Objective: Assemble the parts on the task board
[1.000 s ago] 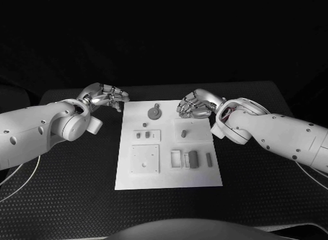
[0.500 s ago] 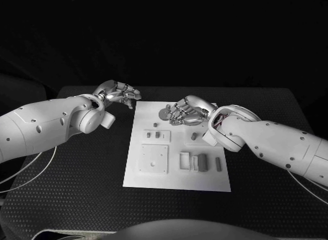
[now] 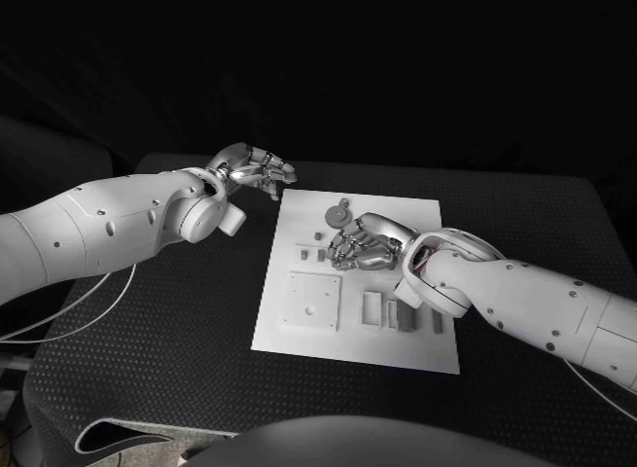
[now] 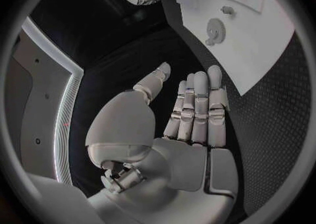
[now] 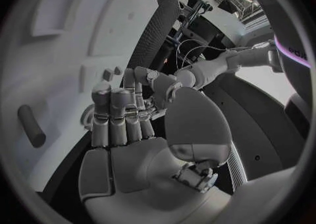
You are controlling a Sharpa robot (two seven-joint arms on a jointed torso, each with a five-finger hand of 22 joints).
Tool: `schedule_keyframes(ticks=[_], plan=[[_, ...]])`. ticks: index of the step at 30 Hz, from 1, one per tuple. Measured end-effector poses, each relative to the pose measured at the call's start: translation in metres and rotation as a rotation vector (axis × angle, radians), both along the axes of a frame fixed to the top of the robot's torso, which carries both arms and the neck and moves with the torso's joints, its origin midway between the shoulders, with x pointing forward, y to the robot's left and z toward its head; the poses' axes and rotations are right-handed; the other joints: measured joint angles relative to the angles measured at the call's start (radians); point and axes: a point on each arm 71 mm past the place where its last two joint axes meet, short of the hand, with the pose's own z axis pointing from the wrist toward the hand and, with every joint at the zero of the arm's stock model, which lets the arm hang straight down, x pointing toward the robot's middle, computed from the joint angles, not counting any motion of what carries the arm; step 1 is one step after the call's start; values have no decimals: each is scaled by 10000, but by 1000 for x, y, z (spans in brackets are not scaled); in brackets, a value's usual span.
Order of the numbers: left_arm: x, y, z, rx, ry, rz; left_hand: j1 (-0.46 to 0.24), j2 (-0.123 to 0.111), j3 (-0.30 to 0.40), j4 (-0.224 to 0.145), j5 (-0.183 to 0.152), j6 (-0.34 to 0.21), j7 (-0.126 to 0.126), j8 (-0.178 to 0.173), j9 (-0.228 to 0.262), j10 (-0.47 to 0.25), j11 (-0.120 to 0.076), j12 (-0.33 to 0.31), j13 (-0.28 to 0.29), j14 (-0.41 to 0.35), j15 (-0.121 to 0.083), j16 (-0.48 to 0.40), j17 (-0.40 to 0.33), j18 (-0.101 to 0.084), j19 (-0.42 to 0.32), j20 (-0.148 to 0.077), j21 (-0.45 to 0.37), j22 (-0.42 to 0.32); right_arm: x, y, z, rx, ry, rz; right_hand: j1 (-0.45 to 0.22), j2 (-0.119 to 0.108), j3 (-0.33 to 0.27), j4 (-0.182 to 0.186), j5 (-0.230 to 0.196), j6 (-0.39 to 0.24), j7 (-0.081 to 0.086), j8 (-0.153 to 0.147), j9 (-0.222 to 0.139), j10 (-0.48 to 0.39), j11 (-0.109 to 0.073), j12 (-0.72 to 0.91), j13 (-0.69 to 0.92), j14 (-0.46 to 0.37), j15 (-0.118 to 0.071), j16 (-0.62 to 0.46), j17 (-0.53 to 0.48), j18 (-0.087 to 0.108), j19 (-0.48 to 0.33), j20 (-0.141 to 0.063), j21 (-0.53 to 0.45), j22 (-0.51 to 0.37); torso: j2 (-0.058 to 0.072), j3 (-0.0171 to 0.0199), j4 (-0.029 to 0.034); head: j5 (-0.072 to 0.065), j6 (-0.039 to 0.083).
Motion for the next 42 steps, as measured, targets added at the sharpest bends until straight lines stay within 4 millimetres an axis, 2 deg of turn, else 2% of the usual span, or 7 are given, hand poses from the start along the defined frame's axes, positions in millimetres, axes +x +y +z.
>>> schedule_keyframes(ticks=[8,12,19,42], plan=[[0,-1,0,-2,7,-12,0,0,0,0,0,3,-3,0,0,12,-12,0,0,0,0,0,-1,0,0,1,0,0,-12,11,-26,-432,-70,385,9,6,0,0,11,-4,4,-4,1,-14,15,0,13,-12,9,0,9,0,-14,15,0,0,10,15,12,104,-109],[1,-2,0,-4,10,-22,0,0,-27,27,0,6,-7,0,0,13,-13,0,0,0,0,-2,-1,0,-1,2,0,0,-14,14,-30,-610,-271,554,9,6,-1,0,11,-5,5,-10,4,9,39,-1,13,-12,10,0,9,0,-46,-12,0,-1,14,29,12,158,-171],[1,-3,0,-5,18,-29,0,0,-27,27,0,-22,20,0,0,15,-14,0,0,0,0,-41,7,-1,-2,3,-1,0,-16,16,-32,-851,-563,787,7,9,-1,-1,11,-5,6,-55,9,8,40,-30,14,-17,13,0,12,0,-68,-5,0,-3,15,29,12,202,-247],[1,-3,0,-1,35,-32,0,0,-27,27,0,-22,18,0,-8,18,-19,0,0,0,0,-41,4,0,-19,20,-1,0,-19,16,-38,-1316,-891,1076,-23,38,-28,-27,1,-23,23,-21,18,-16,53,-32,29,-55,7,0,28,0,-70,-2,0,-1,9,22,1,279,-278]])
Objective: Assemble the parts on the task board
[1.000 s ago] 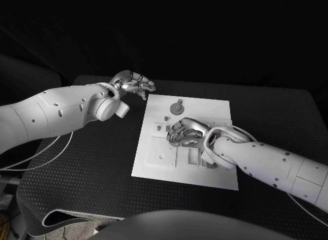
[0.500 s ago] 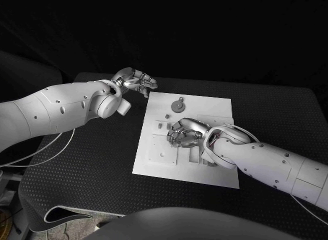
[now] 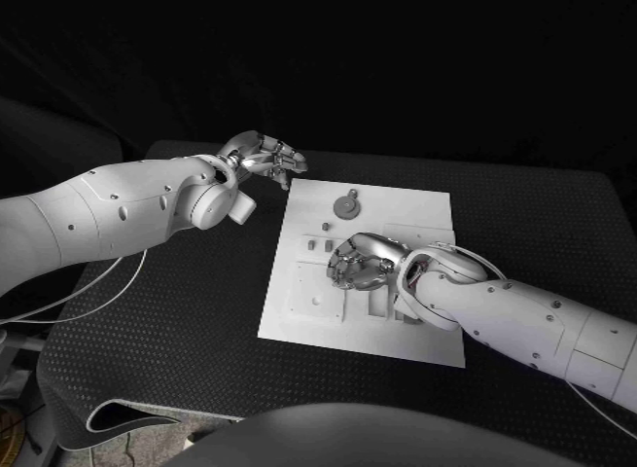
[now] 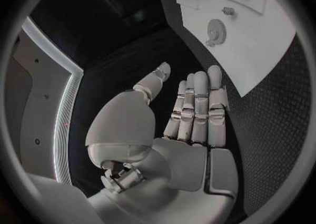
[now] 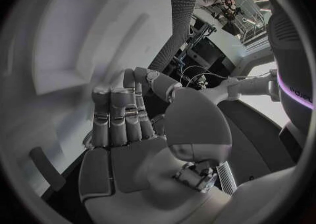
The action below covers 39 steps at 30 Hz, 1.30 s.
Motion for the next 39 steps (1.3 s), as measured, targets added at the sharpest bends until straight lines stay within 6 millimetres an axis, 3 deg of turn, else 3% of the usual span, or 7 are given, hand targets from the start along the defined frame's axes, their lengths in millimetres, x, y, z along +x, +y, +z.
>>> schedule_keyframes(ticks=[39], plan=[[0,-2,1,-16,1,-47,0,0,0,0,0,-34,4,0,-8,-23,21,0,0,-1,1,2,15,0,19,-19,-37,0,6,-1,-6,-175,70,11,7,-6,6,6,9,-16,16,2,14,-39,-1,-26,38,10,17,-41,23,65,-17,20,-3,18,6,7,-5,77,-1]])
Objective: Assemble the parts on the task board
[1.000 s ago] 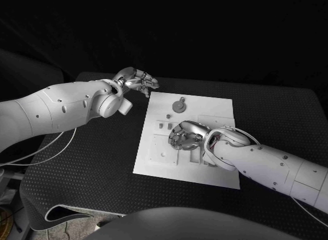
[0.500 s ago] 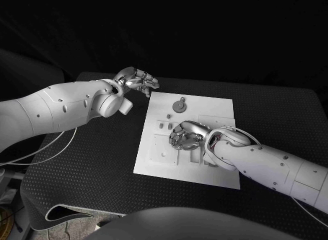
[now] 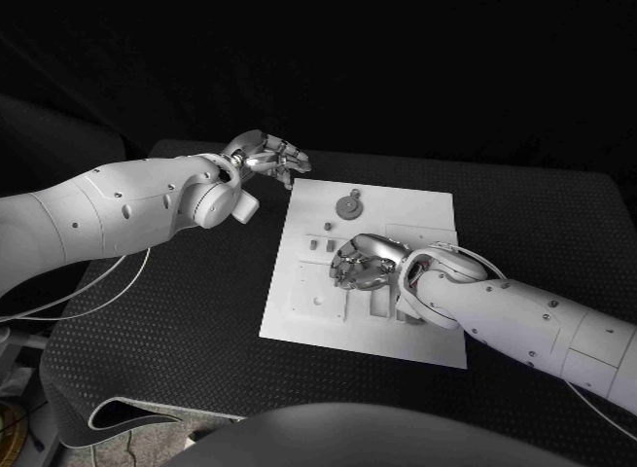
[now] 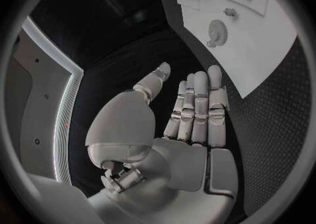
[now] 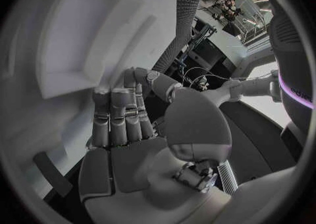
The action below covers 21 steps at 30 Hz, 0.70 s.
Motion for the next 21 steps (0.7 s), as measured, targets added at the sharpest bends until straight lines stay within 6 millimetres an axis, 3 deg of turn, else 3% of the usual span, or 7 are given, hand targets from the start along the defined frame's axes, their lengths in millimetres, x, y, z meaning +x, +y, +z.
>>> schedule_keyframes(ticks=[16,21], plan=[[0,2,0,15,8,35,0,0,-28,-28,0,1,-2,0,1,3,-4,0,0,0,0,0,-2,-1,-2,3,0,0,-1,-1,0,-128,-11,116,1,0,1,1,-10,-1,0,0,-1,29,10,-77,9,-55,10,1,24,8,-2,2,-43,12,-8,0,-7,-6,0],[0,2,0,15,12,33,0,0,-28,-28,0,2,-3,0,1,8,-8,0,0,0,0,0,3,-1,-6,6,0,0,-1,-1,1,-169,-33,160,25,28,-45,43,-42,-153,150,-125,-1,-124,158,-202,50,-121,76,2,57,9,-16,16,-83,23,-8,0,-11,-16,0]])
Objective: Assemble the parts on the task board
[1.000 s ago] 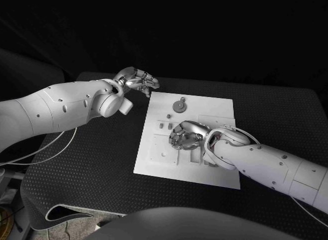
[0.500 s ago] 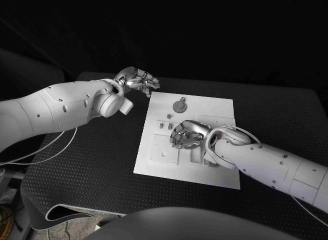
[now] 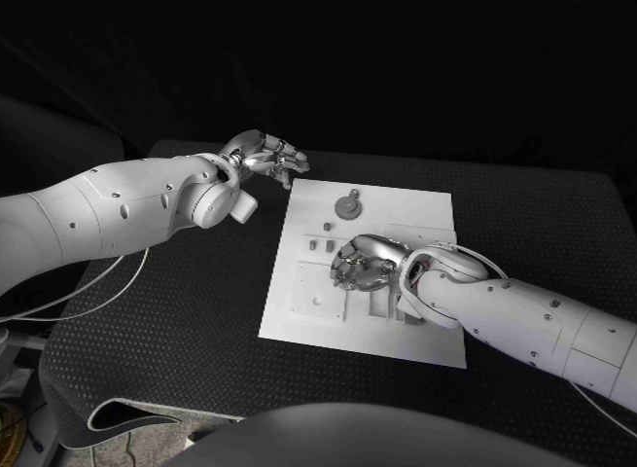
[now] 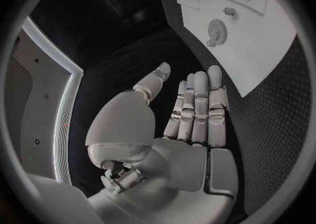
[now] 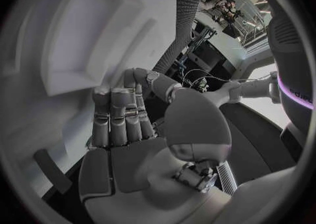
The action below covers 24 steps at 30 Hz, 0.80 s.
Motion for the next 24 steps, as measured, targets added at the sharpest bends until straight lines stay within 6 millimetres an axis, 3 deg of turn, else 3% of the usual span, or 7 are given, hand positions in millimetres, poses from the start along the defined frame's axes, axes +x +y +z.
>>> schedule_keyframes(ticks=[11,24], plan=[[0,1,0,9,10,21,0,0,0,0,0,-1,-3,0,-9,-64,-1,0,0,0,0,-43,3,-1,-13,13,0,0,0,0,0,-40,-30,35,-104,-98,-414,-33,3,-433,147,-207,-34,-192,53,-72,87,-135,52,8,44,11,-38,37,-67,-3,0,3,2,2,0],[0,2,0,19,25,38,0,0,0,0,0,-39,23,0,-8,-63,-2,0,0,0,1,-42,1,-1,-16,16,0,0,0,-1,0,-40,-33,45,-186,-187,-802,-35,7,-799,154,-434,-98,-300,90,-106,174,-203,120,8,78,35,-110,35,-109,-3,1,2,4,-20,0]])
